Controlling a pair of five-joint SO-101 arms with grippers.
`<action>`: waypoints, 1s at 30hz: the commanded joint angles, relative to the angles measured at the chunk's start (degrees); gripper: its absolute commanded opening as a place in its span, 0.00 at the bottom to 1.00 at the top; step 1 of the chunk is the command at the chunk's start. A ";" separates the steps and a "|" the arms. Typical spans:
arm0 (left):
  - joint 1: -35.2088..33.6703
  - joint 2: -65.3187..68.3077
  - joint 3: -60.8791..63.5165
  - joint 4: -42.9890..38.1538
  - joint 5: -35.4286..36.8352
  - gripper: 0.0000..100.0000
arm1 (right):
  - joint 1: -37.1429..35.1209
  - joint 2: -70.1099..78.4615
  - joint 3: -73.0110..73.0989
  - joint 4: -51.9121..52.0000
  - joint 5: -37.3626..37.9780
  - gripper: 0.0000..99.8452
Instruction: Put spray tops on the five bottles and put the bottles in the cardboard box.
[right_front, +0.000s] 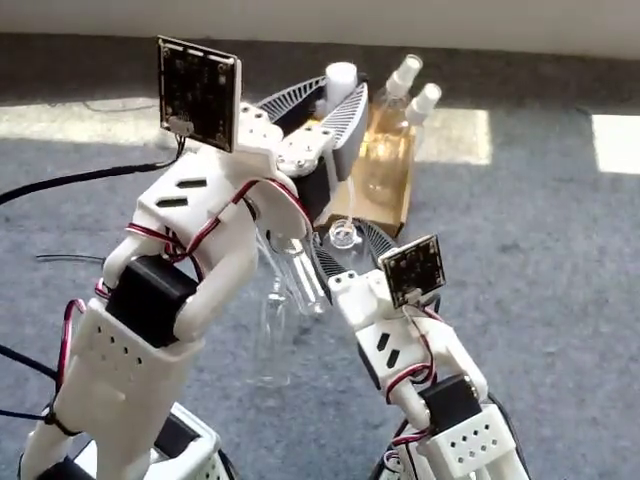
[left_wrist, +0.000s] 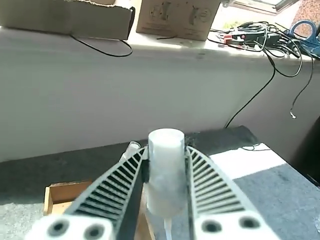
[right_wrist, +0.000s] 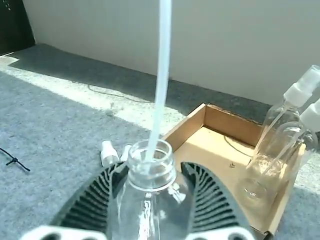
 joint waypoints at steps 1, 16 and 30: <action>0.84 -1.54 -1.45 0.18 0.70 0.01 | 0.75 -1.36 -0.84 -1.36 -0.18 0.00; 0.66 -2.42 14.11 1.76 0.35 0.01 | 1.10 -1.45 -1.01 -1.36 -0.53 0.00; 2.59 -21.05 33.01 2.11 -9.14 0.05 | 1.10 -1.10 -1.01 -1.36 -0.53 0.00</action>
